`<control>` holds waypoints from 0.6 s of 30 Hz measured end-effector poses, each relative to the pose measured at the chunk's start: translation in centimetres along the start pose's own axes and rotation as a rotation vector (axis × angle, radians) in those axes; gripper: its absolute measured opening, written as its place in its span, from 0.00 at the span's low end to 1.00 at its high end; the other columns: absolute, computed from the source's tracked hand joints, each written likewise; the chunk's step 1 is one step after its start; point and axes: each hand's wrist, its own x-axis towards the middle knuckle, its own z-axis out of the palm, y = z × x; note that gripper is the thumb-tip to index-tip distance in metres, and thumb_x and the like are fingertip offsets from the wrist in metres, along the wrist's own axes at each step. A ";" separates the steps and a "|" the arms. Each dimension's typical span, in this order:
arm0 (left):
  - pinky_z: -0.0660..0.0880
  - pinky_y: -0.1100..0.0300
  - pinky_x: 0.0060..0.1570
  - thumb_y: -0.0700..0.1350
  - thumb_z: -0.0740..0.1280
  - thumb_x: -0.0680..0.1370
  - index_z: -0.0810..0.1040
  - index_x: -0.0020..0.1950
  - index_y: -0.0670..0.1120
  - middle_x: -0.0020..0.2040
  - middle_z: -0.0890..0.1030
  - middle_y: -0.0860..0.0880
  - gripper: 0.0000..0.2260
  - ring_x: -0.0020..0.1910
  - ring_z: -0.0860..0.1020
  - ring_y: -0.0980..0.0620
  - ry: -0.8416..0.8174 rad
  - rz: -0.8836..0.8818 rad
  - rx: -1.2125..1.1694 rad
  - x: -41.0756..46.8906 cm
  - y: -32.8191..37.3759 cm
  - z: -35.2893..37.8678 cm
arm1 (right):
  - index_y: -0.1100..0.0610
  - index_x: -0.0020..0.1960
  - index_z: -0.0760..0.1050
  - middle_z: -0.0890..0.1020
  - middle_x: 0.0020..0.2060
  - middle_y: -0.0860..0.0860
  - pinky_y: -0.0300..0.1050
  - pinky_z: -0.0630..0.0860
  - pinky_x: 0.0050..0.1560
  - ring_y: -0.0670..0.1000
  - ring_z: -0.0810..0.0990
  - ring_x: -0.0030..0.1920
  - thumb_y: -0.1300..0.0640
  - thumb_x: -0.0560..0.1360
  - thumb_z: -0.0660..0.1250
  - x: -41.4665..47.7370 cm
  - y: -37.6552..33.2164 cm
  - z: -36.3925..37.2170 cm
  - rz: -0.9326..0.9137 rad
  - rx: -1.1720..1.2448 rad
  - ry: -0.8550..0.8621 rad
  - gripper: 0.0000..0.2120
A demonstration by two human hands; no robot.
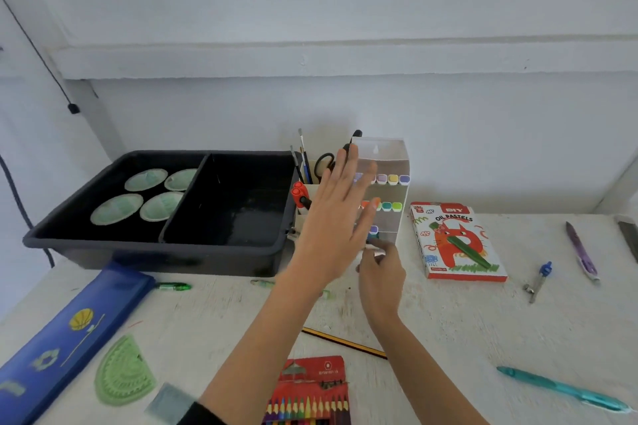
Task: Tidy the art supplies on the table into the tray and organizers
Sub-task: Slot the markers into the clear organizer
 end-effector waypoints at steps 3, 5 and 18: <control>0.58 0.69 0.65 0.47 0.56 0.79 0.76 0.63 0.44 0.64 0.75 0.46 0.17 0.64 0.70 0.54 0.258 -0.076 -0.067 -4.2 -0.5 -0.1 | 0.54 0.48 0.75 0.78 0.34 0.51 0.36 0.72 0.33 0.47 0.75 0.33 0.62 0.78 0.62 -3.1 -0.9 0.6 -0.019 0.120 -0.118 0.05; 0.67 0.66 0.56 0.44 0.57 0.78 0.79 0.55 0.43 0.54 0.80 0.48 0.13 0.54 0.74 0.54 0.355 -0.143 -0.061 -7.0 -1.6 -0.4 | 0.54 0.44 0.77 0.80 0.36 0.54 0.31 0.72 0.30 0.47 0.75 0.33 0.63 0.77 0.61 -4.9 -1.3 1.3 -0.047 0.153 -0.214 0.08; 0.70 0.54 0.50 0.34 0.65 0.72 0.78 0.52 0.44 0.51 0.78 0.46 0.11 0.51 0.74 0.46 0.298 -0.790 0.274 -20.6 -11.8 -10.4 | 0.59 0.47 0.78 0.80 0.32 0.56 0.38 0.74 0.27 0.48 0.75 0.27 0.66 0.78 0.56 -15.0 -3.1 10.5 0.081 -0.016 -0.882 0.12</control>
